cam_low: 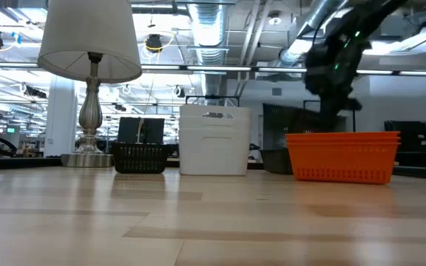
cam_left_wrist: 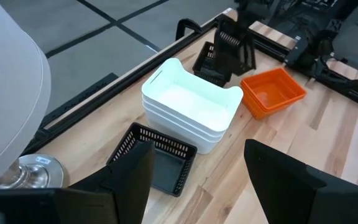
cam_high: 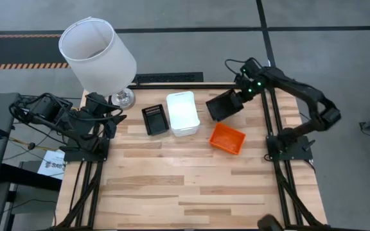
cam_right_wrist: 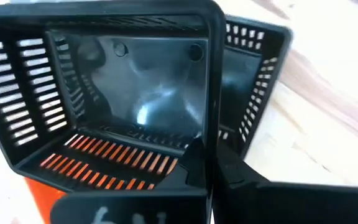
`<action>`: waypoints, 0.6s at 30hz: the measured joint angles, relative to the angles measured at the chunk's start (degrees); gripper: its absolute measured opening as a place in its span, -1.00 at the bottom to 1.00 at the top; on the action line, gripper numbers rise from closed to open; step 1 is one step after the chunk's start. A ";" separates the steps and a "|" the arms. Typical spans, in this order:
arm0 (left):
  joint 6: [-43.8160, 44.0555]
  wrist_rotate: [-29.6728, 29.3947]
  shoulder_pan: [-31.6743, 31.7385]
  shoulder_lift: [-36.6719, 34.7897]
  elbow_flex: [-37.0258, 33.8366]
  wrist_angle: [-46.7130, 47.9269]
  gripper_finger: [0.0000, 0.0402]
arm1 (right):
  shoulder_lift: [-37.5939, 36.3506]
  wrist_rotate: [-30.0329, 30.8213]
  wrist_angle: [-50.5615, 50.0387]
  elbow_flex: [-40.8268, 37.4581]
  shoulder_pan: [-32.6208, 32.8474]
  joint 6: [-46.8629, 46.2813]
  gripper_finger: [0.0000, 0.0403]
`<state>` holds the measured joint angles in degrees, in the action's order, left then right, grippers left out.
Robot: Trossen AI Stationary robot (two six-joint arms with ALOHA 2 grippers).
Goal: Stack baskets by color
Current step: Stack the bottom black bin on the top right black bin
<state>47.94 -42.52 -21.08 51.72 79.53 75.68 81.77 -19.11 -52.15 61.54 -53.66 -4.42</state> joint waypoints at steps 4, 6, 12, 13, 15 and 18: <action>0.08 -0.28 0.00 -0.01 0.00 0.00 0.18 | 5.72 -2.58 3.83 0.00 -1.30 1.68 -0.97; 0.34 -0.40 0.00 0.00 0.00 0.00 0.18 | 7.65 -3.42 5.43 0.00 -1.83 1.86 -0.97; 1.22 -0.40 0.00 -0.02 0.00 -0.02 0.18 | 9.45 -3.72 7.17 0.00 -3.59 1.94 -0.97; 1.26 -0.40 0.02 -0.02 0.00 -0.03 0.18 | 9.41 -3.72 7.40 0.00 -3.97 1.94 -0.97; 1.30 -0.40 0.00 -0.02 0.00 -0.04 0.18 | 9.41 -3.65 7.44 0.00 -4.89 1.88 -0.96; 1.36 -0.41 0.00 -0.02 0.00 -0.04 0.18 | 9.41 -3.63 7.23 0.00 -6.25 1.18 -0.95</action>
<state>49.30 -42.93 -21.08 51.70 79.53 75.64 91.18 -22.75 -44.93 61.54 -59.91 -3.24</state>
